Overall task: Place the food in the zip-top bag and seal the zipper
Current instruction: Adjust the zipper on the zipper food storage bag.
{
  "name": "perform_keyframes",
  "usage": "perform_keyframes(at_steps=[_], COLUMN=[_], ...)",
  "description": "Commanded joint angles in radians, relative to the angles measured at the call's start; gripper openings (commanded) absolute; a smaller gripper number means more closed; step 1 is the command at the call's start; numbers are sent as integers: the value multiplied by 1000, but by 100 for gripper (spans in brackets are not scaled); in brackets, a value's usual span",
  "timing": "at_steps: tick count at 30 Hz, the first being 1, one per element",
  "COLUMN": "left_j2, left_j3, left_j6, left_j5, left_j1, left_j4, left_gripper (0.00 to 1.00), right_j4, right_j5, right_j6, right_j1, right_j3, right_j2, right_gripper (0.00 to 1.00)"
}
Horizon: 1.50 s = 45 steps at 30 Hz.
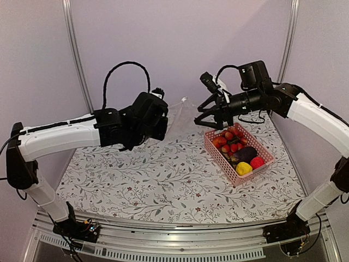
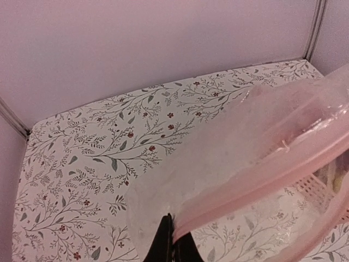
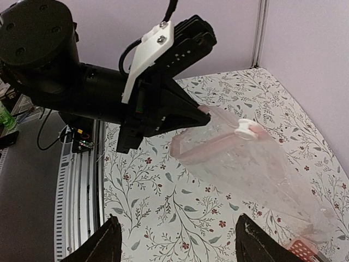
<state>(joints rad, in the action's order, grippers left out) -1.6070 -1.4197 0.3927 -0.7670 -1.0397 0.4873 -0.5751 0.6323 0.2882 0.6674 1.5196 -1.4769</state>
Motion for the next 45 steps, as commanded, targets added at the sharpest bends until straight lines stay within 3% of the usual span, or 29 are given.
perform_keyframes(at_steps=[1, 6, 12, 16, 23, 25, 29, 30, 32, 34, 40, 45], left_j2=[104, 231, 298, 299, 299, 295, 279, 274, 265, 258, 278, 355], left_j3=[38, 184, 272, 289, 312, 312, 311, 312, 313, 311, 316, 390], left_j6=[125, 211, 247, 262, 254, 250, 246, 247, 253, 268, 410, 414], left_j5=[115, 186, 200, 207, 208, 206, 209, 210, 200, 172, -30, -72], left_j1=[17, 18, 16, 9, -33, -38, -45, -45, -45, -46, -43, -43], left_j4=[-40, -167, -243, -251, -319, -323, -329, -332, -330, -313, -174, -251], left_gripper=[0, 0, 0, 0, 0, 0, 0, 0, 0, 0, 0, 0], right_j4=[-70, -88, -88, -91, -79, -71, -68, -68, -65, -65, -65, -65], right_j5=[-34, -100, -118, -172, -435, -493, -586, -604, -614, -603, -734, -867], right_j6=[-37, -118, -223, -240, -282, -319, -324, -330, -340, -347, -369, -411], right_j1=[84, 129, 147, 191, 246, 245, 246, 246, 244, 243, 242, 242], right_j3=[112, 225, 362, 423, 450, 451, 474, 477, 478, 478, 471, 448], right_j2=[-97, -210, -322, -380, -429, -432, -464, -471, -486, -506, -515, -513], right_gripper=[71, 77, 99, 99, 98, 92, 70, 59, 22, 2, 0, 0])
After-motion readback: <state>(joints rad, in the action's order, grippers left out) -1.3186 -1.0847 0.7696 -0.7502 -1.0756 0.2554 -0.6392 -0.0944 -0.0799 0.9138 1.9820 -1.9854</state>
